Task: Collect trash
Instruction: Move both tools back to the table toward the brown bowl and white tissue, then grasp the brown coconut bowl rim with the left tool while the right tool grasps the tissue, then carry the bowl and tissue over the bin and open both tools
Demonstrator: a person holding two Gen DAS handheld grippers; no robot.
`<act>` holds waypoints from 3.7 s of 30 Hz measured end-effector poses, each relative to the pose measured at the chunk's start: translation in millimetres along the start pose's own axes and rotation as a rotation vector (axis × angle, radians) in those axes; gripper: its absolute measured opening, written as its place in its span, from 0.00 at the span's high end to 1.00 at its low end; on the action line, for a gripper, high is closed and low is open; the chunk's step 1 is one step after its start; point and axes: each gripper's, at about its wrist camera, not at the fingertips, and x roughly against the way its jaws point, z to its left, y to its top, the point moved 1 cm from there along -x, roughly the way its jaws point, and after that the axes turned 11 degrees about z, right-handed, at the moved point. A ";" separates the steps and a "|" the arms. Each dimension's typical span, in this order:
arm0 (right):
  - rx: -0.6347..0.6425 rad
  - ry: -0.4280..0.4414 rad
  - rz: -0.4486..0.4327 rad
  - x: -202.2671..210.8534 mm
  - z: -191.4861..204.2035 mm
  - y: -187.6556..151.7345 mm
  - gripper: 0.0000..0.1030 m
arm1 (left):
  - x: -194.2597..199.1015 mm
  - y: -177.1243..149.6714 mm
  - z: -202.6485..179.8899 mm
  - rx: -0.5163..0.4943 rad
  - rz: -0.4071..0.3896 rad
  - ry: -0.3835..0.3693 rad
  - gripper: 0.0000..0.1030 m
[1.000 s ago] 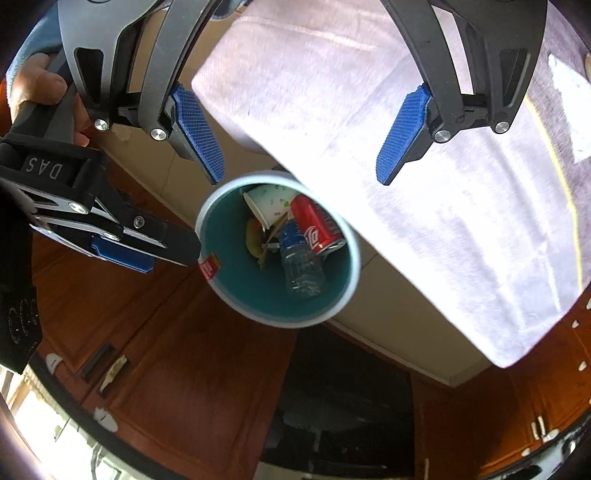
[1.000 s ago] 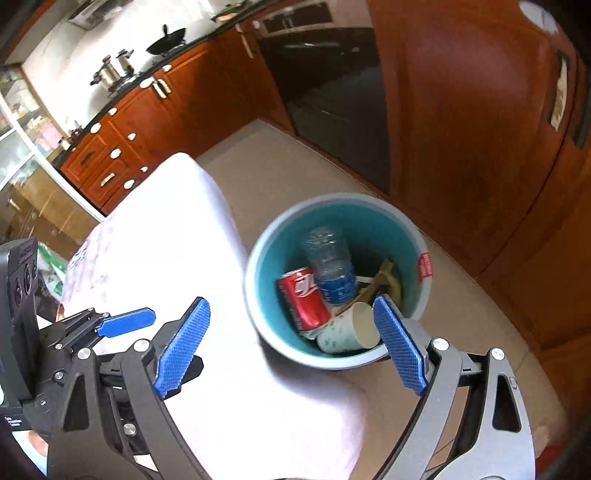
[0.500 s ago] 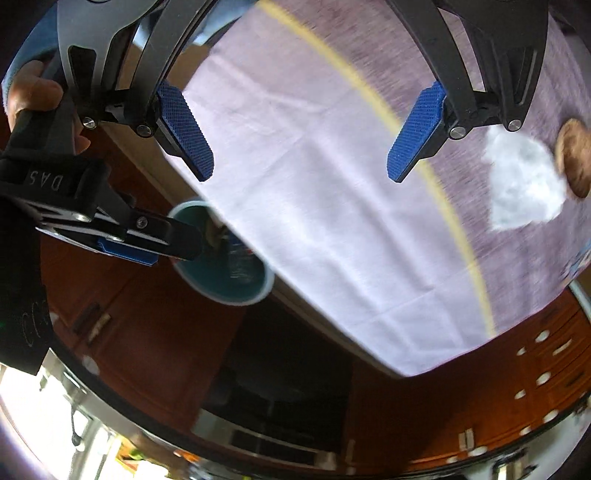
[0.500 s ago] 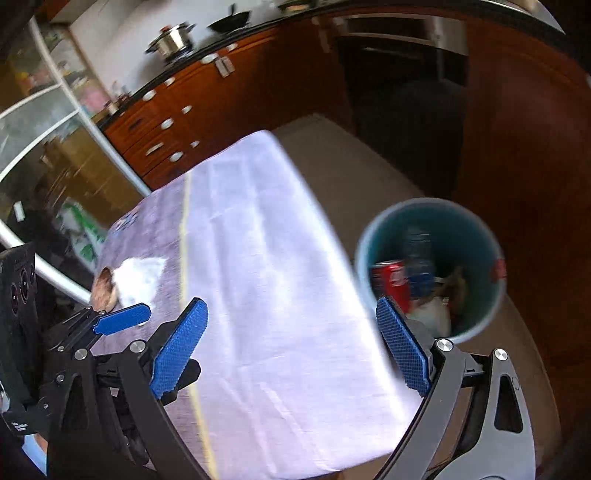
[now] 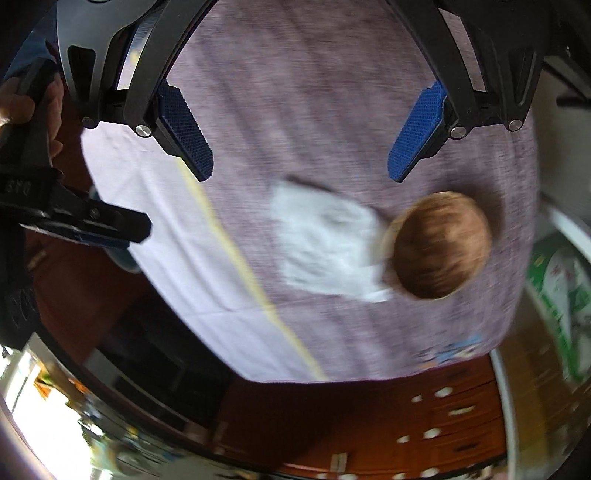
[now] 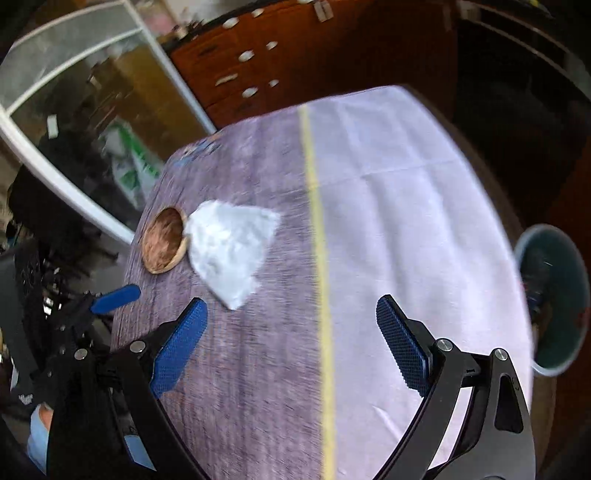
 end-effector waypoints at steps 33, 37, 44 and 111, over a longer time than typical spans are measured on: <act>0.427 -0.156 0.043 -149.0 112.3 56.1 0.44 | -44.1 34.0 146.4 0.152 0.009 0.064 0.07; 0.434 -0.135 0.047 -144.2 110.3 58.5 0.93 | -48.2 37.6 145.4 0.151 0.006 0.054 0.07; 0.327 -0.031 0.083 -126.0 86.7 59.8 0.95 | -55.5 45.4 130.9 0.098 -0.006 0.068 0.38; -0.439 0.018 -0.279 106.5 -312.3 -93.3 0.95 | -108.0 79.7 -345.3 -0.507 0.054 -0.005 0.92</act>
